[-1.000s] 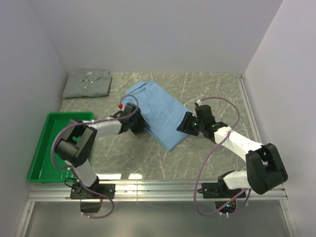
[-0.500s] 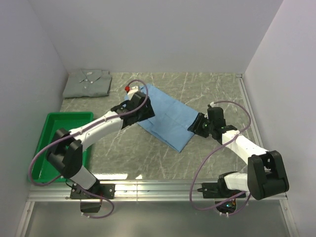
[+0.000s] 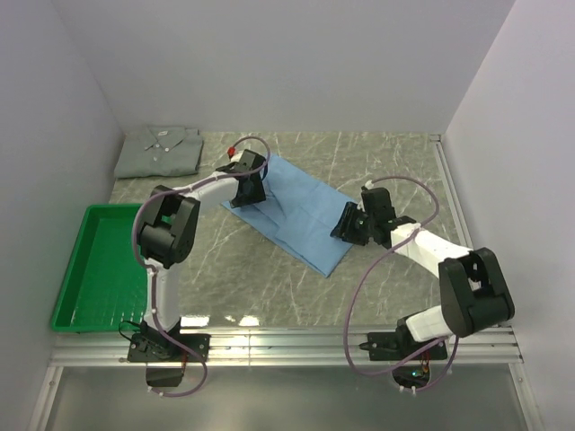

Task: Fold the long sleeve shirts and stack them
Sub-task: Fold the shirt

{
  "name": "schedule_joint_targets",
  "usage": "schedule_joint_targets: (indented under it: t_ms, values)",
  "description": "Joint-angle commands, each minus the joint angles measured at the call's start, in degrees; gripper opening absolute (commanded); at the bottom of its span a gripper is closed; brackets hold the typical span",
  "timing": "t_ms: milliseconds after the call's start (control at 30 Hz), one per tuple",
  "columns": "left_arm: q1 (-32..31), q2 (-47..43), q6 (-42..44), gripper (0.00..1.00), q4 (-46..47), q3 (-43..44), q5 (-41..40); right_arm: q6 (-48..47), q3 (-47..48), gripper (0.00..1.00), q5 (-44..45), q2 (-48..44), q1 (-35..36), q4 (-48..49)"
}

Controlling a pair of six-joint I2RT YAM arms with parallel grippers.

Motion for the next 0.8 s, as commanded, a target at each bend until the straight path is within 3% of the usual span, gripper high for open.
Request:
schedule_joint_targets:
  t_ms: [0,200,467,600,767]
  values:
    - [-0.02,-0.27,1.90,0.64,-1.42,1.74,2.07,0.67,3.04,0.51,2.23,2.19,-0.34,-0.12]
    - [1.91,-6.31,-7.23,0.61,-1.42,-10.90,3.83,-2.13,7.08,0.50,2.75,9.30,-0.60,-0.12]
    - [2.71,-25.38,-18.39,0.60,2.63,-36.31,9.80,-9.26,14.37,0.50,2.23,15.11,-1.04,-1.96]
    - [1.66,-34.18,-17.53,0.64,1.75,-38.44,7.97,-9.44,15.17,0.50,-5.84,11.00,-0.60,-0.57]
    - [-5.63,-38.50,-14.55,0.68,-0.27,-29.49,3.40,-7.42,11.40,0.49,-18.66,6.33,0.45,1.20]
